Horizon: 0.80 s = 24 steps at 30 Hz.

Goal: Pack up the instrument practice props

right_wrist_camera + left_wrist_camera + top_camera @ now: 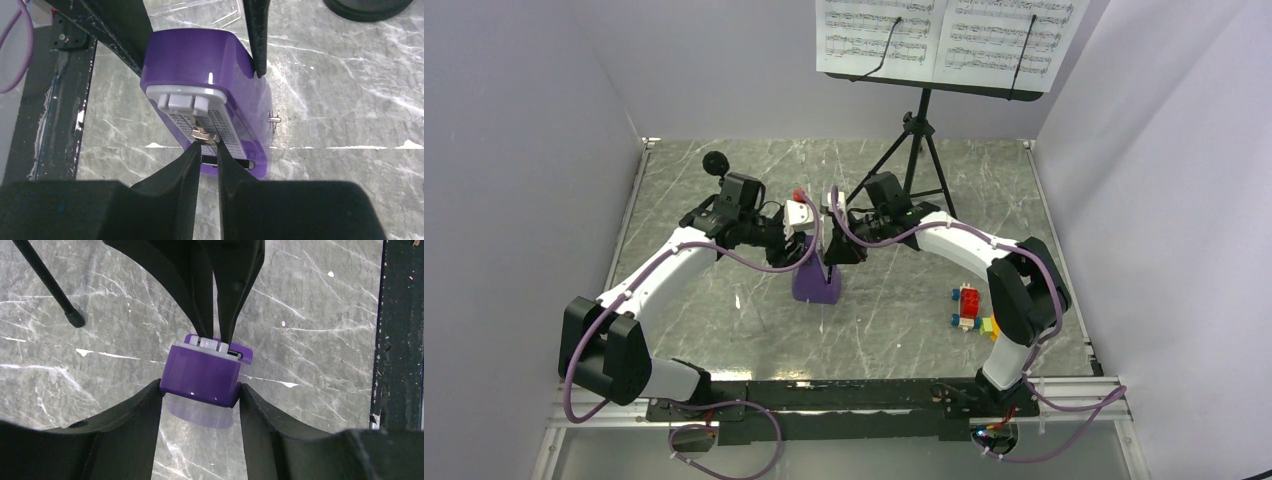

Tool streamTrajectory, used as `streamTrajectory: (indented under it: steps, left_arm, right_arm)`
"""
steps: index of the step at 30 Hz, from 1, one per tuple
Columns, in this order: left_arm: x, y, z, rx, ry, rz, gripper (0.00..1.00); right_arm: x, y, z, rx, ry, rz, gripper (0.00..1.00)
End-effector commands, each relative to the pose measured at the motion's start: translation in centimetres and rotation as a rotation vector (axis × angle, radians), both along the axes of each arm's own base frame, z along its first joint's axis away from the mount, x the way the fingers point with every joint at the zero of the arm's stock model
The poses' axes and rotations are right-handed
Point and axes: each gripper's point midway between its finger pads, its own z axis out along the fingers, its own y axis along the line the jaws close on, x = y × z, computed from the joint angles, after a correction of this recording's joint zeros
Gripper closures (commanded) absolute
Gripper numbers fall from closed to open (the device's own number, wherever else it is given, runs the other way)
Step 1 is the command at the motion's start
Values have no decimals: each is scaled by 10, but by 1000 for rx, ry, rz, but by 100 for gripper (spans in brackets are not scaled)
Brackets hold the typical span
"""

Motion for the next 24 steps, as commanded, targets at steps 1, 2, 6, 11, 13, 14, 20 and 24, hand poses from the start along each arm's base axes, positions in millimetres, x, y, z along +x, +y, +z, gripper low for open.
streamTrajectory:
  steps: [1,2,6,11,13,14,20,24]
  left_arm:
    - [-4,-6,2,-35,40,2,52]
    - [-3,-6,1,-34,41,5,52]
    - [-1,-5,-1,-31,44,14,52]
    - [-2,-5,0,-34,41,11,43]
    - [-2,-5,5,-35,25,7,32]
    - [-2,-5,8,-38,12,3,26]
    - [-2,0,31,-34,-74,-4,1]
    - [-3,7,42,-21,-120,-5,1]
  right_arm:
    - [-8,18,34,103,-141,120,80]
    - [-9,19,34,104,-150,128,80]
    - [-13,19,33,109,-166,145,80]
    - [-13,18,29,99,-151,124,77]
    - [-11,16,28,90,-153,103,73]
    - [-10,14,28,82,-155,93,70]
    - [3,1,34,47,-203,32,44]
    - [11,-10,39,40,-219,-6,36]
